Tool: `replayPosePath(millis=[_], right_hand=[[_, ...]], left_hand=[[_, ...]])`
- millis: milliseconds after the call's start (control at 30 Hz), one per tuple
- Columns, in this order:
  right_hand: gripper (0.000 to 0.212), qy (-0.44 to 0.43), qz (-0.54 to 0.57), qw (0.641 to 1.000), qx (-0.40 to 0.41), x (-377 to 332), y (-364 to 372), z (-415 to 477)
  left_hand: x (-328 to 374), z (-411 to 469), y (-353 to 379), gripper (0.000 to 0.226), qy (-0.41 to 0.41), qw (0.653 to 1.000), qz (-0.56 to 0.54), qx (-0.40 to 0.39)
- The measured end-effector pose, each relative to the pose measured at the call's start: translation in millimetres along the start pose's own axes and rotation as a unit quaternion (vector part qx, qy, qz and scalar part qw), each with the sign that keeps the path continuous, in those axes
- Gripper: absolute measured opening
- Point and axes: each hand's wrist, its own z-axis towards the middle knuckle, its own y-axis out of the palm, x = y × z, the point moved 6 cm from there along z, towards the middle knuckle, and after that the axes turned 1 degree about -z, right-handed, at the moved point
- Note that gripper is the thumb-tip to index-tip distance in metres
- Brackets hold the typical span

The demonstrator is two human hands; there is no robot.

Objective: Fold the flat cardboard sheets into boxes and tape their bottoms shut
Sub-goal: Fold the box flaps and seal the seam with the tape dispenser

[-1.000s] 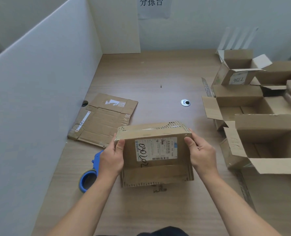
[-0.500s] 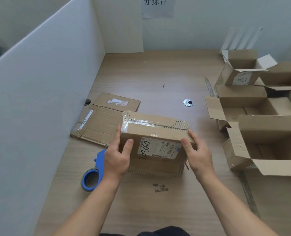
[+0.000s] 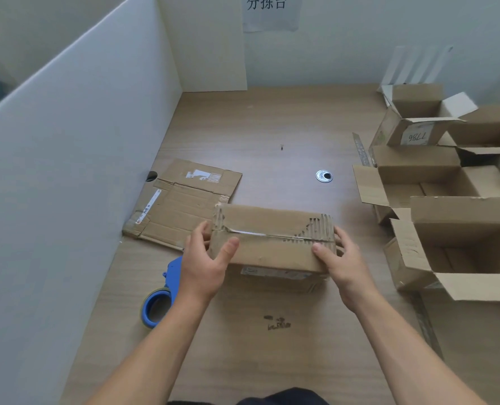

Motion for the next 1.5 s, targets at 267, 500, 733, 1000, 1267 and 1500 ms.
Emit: replayPosePath(millis=[267,500,733,1000,1267,1500], right_hand=[[0.089,-0.061,-0.157,0.980,0.103,-29,20,-18],[0.056,-0.123,-0.129,0.975,0.134,-38,19,-23],[0.030,-0.139,-0.083,0.977,0.136,-30,11,-23],[0.018,-0.106,0.045,0.990,0.078,-23,3,-15],[0.032,0.050,0.199,0.979,0.017,-14,-11,-11],[0.036,0.124,0.158,0.977,-0.073,2,4,-13]], left_hand=[[-5,3,8,0.097,-0.057,0.990,0.102,0.081],[-10,5,1,0.049,-0.060,0.988,0.021,0.139],[-27,8,-2,0.008,-0.042,0.988,-0.035,0.147],[-28,0,-5,0.019,-0.061,0.972,-0.164,0.159],[-19,-2,-16,0.023,-0.034,0.958,-0.277,0.066],[-1,3,-16,0.028,0.015,0.982,-0.187,0.007]])
